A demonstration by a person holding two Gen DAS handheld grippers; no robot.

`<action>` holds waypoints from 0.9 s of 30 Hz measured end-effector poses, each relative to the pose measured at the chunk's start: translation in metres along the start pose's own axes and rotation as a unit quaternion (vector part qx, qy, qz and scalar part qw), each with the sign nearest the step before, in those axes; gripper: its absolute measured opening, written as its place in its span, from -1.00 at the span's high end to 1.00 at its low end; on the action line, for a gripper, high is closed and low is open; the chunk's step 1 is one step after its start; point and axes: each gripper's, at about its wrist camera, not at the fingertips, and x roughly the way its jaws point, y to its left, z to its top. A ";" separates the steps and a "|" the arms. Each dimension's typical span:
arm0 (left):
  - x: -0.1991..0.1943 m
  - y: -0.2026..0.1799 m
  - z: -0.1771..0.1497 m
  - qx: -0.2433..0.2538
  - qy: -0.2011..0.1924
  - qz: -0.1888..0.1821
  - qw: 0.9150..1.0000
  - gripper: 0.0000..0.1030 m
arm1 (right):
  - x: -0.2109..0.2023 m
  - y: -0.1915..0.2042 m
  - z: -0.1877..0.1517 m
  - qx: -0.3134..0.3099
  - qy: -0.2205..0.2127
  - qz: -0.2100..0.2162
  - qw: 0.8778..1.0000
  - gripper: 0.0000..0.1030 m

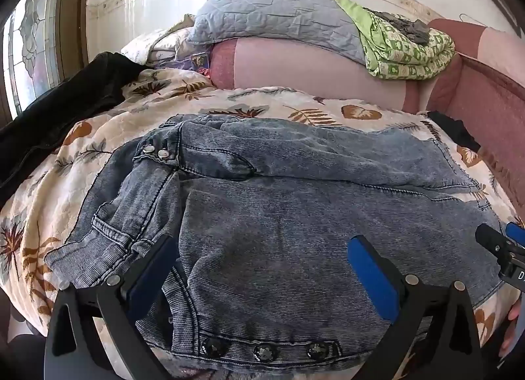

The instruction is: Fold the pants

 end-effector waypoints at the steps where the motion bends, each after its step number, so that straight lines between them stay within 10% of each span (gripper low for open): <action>1: 0.000 0.000 0.000 0.000 0.000 0.000 1.000 -1.00 | 0.000 0.000 0.000 -0.001 0.001 0.000 1.000 -1.00; 27: 0.000 -0.002 -0.002 0.004 0.001 0.003 1.000 -1.00 | 0.000 -0.004 0.000 0.002 0.001 0.000 1.000 -1.00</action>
